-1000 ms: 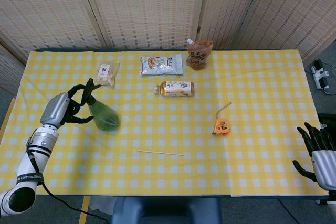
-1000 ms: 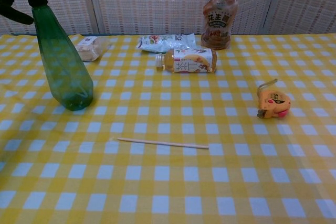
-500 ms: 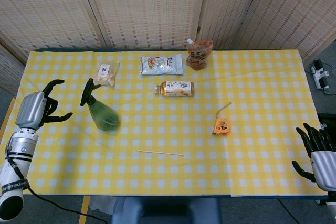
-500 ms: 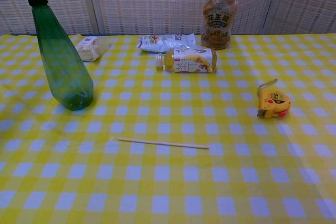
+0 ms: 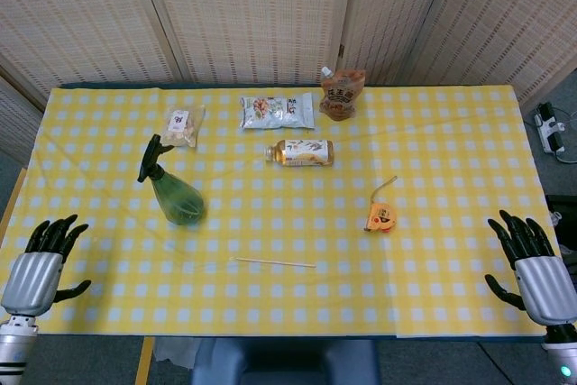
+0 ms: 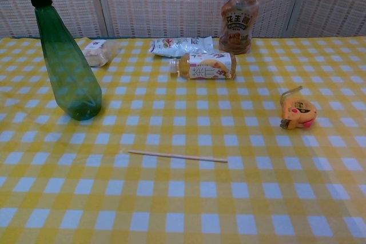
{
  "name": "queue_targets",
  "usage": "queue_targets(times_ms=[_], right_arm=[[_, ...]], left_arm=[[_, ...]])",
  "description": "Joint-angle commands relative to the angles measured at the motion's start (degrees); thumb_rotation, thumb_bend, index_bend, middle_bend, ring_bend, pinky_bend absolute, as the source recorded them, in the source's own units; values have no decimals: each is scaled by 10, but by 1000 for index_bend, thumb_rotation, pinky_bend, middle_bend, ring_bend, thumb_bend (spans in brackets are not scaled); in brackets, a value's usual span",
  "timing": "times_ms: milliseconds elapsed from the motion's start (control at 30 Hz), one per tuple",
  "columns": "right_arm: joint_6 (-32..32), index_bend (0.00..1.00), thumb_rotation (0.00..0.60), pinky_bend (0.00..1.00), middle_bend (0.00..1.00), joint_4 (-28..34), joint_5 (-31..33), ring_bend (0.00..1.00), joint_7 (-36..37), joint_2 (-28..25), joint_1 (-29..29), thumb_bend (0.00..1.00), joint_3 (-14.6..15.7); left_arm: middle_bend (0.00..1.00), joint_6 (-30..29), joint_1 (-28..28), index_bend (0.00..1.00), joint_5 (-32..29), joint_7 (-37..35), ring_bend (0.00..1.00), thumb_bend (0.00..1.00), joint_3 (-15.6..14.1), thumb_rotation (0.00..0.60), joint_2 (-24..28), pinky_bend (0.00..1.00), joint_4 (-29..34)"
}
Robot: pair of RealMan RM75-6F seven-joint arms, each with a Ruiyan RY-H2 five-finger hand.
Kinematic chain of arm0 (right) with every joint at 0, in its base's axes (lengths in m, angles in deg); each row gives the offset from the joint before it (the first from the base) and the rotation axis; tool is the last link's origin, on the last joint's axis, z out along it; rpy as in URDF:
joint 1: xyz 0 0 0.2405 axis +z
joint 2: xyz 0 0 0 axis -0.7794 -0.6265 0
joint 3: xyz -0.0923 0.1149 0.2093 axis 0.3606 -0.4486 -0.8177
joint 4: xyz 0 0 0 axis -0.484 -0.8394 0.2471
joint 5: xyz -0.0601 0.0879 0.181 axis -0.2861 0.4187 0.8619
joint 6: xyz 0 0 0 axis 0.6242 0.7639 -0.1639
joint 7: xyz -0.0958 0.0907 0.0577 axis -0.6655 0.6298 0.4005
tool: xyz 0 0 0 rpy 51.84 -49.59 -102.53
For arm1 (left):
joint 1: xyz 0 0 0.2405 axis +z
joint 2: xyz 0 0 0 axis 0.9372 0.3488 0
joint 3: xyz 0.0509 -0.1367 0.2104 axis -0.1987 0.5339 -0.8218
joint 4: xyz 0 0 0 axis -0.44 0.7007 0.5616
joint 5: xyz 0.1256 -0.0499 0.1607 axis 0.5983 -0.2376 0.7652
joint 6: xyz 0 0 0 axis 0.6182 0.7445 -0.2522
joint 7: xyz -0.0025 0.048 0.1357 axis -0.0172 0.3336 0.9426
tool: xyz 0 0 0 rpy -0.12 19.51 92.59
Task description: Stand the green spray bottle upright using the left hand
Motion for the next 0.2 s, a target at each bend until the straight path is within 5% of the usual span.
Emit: queue_targets(times_ms=[33,200], right_arm=[[0,0,600,0,0,1,-2,0,-2,0,0,309,2],[-1,0,600,0,0,3,-2,0,-7,1,1,308,3]], left_arm=[[7,-10,16,120,15,38,0,133,-5,600,1,0,7],[5,-15,23,82,25,35,0,133,0,600,-3,0,0]])
